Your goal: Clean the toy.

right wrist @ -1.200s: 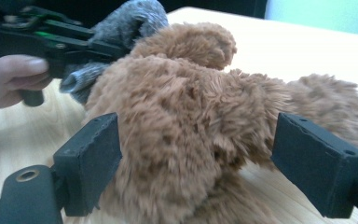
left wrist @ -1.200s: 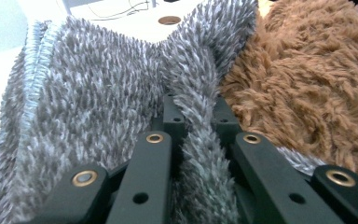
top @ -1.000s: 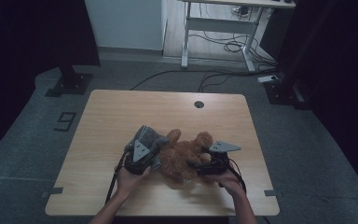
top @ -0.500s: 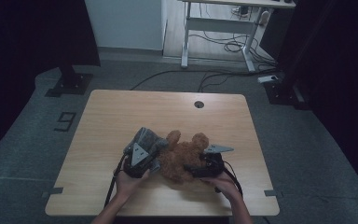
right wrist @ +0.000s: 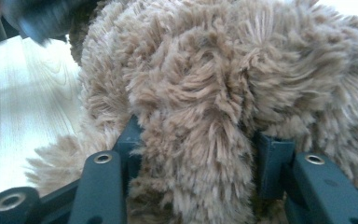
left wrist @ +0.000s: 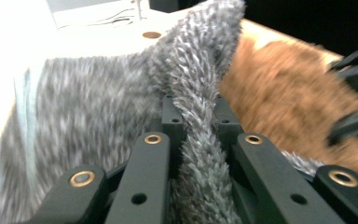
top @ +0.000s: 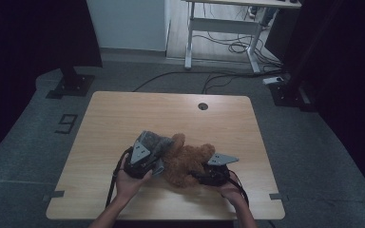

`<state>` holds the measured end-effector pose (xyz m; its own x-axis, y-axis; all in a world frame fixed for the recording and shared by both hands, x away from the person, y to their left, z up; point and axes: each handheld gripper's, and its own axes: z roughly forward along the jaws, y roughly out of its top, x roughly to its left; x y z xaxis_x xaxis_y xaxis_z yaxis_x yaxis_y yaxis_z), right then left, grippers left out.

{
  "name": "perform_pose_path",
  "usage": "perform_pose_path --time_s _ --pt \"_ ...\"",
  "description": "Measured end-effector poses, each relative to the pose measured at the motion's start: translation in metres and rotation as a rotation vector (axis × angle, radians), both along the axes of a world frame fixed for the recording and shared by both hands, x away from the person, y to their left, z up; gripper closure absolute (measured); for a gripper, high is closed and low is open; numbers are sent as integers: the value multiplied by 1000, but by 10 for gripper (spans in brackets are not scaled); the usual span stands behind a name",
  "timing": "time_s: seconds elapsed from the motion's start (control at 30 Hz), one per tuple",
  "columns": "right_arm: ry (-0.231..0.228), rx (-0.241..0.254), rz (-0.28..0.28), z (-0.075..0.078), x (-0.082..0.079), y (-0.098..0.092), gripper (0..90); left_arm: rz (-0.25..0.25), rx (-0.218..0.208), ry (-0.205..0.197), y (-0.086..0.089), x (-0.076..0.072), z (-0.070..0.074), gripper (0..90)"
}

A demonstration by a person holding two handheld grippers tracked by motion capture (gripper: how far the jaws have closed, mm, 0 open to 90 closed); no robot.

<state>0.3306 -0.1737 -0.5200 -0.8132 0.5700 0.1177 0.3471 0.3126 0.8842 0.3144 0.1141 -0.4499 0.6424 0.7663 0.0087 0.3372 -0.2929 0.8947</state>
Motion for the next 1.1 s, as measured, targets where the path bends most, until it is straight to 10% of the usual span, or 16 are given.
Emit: perform_pose_path --time_s 0.27,0.5,0.6,0.93,1.1 --pt "-153 -63 -59 3 -8 9 568 -124 49 -12 -76 14 38 796" --pt "-144 -29 -29 0 -7 5 566 -140 157 167 -125 55 16 788" --pt "-142 -44 -20 -2 -7 4 564 -158 171 228 -125 59 8 781" --pt "-118 -8 -44 -8 -10 2 558 -73 187 139 -77 42 6 795" --pt "-113 8 -50 -9 -8 1 558 -44 136 164 -39 45 2 798"
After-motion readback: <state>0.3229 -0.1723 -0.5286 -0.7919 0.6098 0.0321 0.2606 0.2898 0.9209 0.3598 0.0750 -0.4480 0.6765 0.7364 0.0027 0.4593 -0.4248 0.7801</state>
